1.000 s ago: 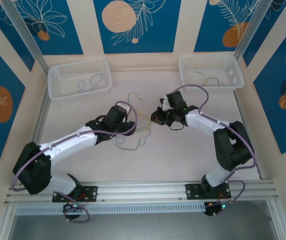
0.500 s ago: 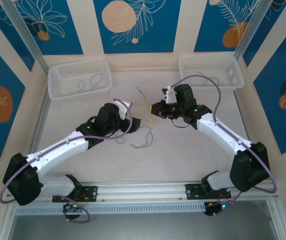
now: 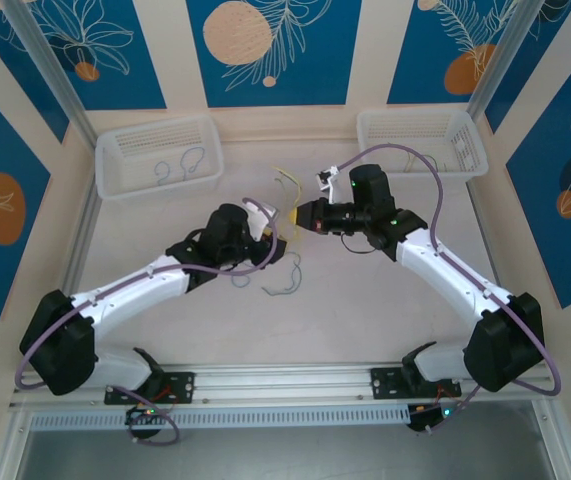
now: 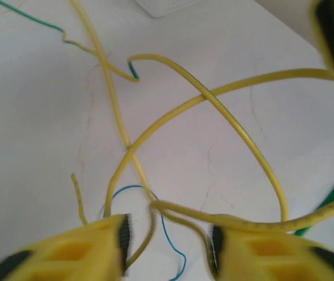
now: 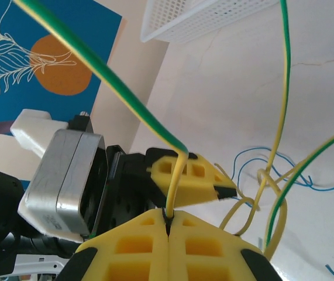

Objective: Untangle the cables

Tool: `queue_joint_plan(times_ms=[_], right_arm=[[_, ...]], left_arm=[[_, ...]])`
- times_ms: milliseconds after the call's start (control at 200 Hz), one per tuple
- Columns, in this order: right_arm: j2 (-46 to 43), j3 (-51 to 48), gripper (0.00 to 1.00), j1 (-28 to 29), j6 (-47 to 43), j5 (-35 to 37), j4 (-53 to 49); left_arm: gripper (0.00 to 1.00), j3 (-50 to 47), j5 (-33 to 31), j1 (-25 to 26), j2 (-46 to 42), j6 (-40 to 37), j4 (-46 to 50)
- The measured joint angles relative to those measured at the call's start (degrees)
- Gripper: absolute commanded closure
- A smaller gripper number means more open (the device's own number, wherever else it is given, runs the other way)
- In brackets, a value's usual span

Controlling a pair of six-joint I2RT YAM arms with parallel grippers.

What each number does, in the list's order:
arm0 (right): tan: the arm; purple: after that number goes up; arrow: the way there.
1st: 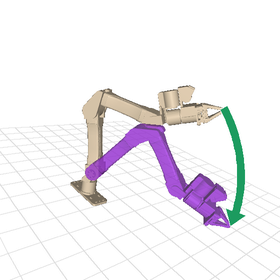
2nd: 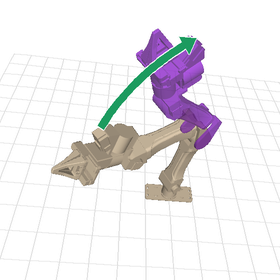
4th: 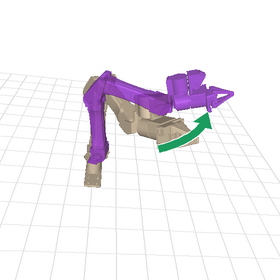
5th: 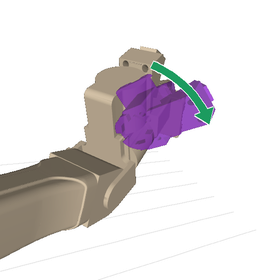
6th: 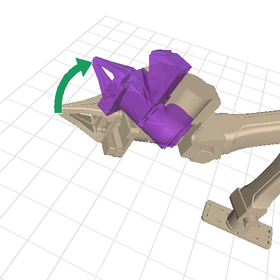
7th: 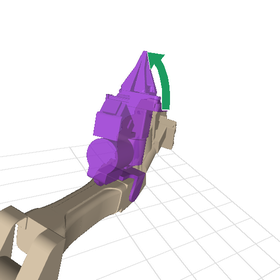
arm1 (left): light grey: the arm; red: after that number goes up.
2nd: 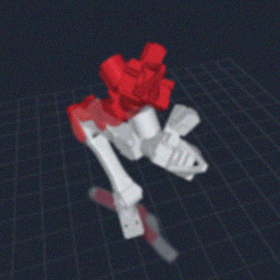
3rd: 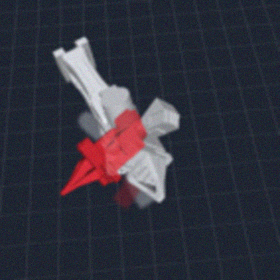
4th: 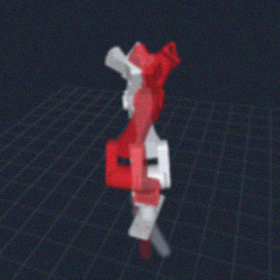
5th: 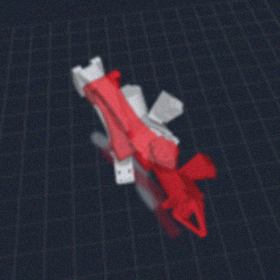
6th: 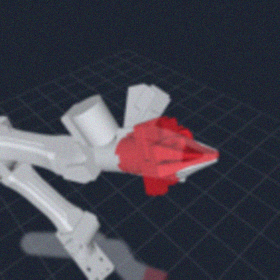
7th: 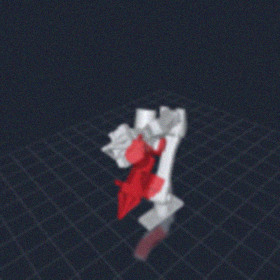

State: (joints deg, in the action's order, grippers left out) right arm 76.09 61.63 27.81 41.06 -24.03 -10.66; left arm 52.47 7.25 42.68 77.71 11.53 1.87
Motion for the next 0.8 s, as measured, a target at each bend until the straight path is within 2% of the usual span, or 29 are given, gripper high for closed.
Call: queue_joint_plan(times_ms=[115, 240, 525, 800], right_arm=[[0.0, 0.0, 1.0, 0.0, -0.2, 0.4, -0.2], [0.0, 0.2, 1.0, -0.3, -0.4, 1.5, -0.9], [0.4, 0.6, 1.0, -3.9, -1.5, 6.6, -6.0], [2.1, -2.1, 1.0, -7.6, -0.7, 9.3, -6.8]], left_arm=[[0.93, 0.7, 1.0, 0.2, 0.7, -0.1, -0.2], [1.0, 0.8, 1.4, 0.3, 0.8, -0.7, -0.6], [1.0, 0.3, 0.2, 0.3, -1.8, -1.6, -1.0], [1.0, 0.2, -0.9, 0.3, -3.0, -2.7, -0.8]])
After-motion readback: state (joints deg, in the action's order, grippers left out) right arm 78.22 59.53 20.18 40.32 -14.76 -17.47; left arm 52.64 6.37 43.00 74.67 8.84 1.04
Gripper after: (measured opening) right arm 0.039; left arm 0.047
